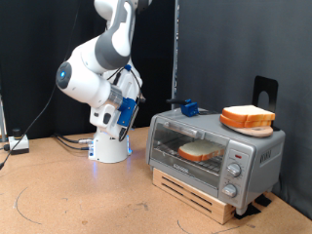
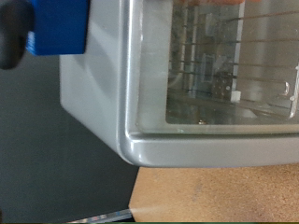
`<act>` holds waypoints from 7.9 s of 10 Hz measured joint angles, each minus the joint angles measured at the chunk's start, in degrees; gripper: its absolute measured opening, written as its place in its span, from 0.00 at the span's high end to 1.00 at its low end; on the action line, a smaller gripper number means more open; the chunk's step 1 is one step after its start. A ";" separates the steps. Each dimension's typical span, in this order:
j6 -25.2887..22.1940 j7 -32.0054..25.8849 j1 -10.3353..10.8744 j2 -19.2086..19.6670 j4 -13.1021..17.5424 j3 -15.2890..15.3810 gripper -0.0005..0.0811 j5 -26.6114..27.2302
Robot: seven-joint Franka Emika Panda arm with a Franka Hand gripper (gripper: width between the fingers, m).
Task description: Make a piece of toast with the oven
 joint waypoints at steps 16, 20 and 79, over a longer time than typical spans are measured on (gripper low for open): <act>3.98 6.42 0.11 24.38 19.66 1.77 0.01 5.82; 10.15 13.11 3.42 32.77 26.49 2.99 0.01 6.84; 28.98 -3.98 21.08 64.34 45.72 11.28 0.88 4.12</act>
